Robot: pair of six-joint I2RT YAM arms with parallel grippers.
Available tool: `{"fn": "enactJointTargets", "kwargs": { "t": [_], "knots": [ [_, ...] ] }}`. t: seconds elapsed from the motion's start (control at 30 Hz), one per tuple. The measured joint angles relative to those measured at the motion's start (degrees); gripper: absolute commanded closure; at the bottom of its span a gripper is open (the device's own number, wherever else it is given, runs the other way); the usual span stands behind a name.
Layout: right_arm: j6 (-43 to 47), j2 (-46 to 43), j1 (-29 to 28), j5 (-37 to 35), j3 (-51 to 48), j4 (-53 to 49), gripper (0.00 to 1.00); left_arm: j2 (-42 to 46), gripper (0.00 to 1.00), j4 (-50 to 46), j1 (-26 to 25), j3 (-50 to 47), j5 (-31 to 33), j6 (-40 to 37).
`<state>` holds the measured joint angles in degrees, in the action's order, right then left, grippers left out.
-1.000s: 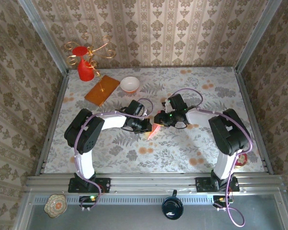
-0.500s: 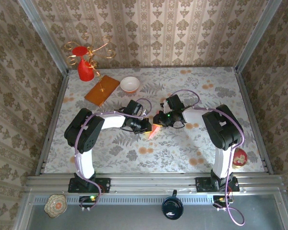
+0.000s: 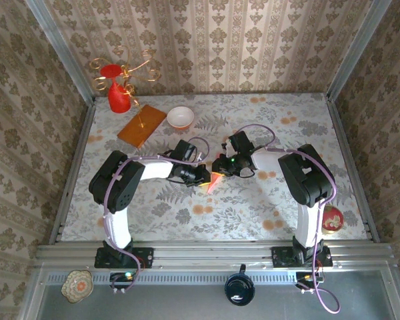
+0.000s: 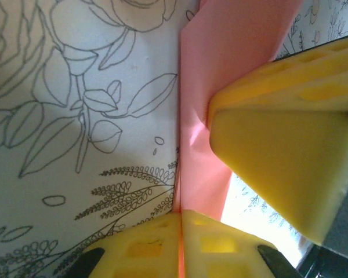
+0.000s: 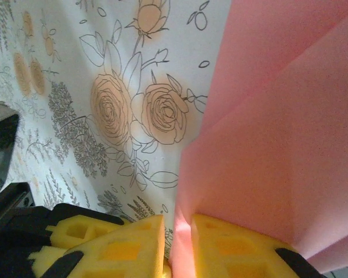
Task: Fold a paper plane with a square sheet of paper (pick it up from the middle)
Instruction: Fold the wing for the fifth time at the center of the table.
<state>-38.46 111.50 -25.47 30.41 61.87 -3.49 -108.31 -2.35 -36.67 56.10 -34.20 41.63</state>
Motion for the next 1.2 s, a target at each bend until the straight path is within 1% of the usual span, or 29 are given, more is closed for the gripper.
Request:
{"fn": "enactJointTargets", "kwargs": {
  "t": [0.2,0.43,0.53,0.7,0.87,1.2],
  "knots": [
    [-0.39,0.0,-0.24,-1.7,0.46,-1.53,0.78,3.54,0.79,-2.12,0.02,-1.81,3.98,0.37],
    [-0.79,0.0,-0.26,-2.03,0.61,-1.88,0.78,8.04,0.63,-3.43,-1.16,-3.1,7.32,0.63],
    [-0.81,0.0,-0.28,-2.4,0.79,-2.19,0.78,8.76,0.6,-3.45,-2.47,-3.1,8.13,0.63],
    [-0.83,0.0,-0.28,-2.6,0.83,-2.36,0.77,8.59,0.61,-3.76,-3.96,-3.02,8.52,0.66],
    [-0.83,0.0,-0.28,-2.6,0.83,-2.34,0.77,6.36,0.68,-5.22,-4.52,-1.66,9.05,0.7],
    [-0.83,0.0,-0.28,-2.6,0.83,-2.34,0.77,5.16,0.75,-6.45,-4.5,-1.22,9.51,0.79]
  ]
}}
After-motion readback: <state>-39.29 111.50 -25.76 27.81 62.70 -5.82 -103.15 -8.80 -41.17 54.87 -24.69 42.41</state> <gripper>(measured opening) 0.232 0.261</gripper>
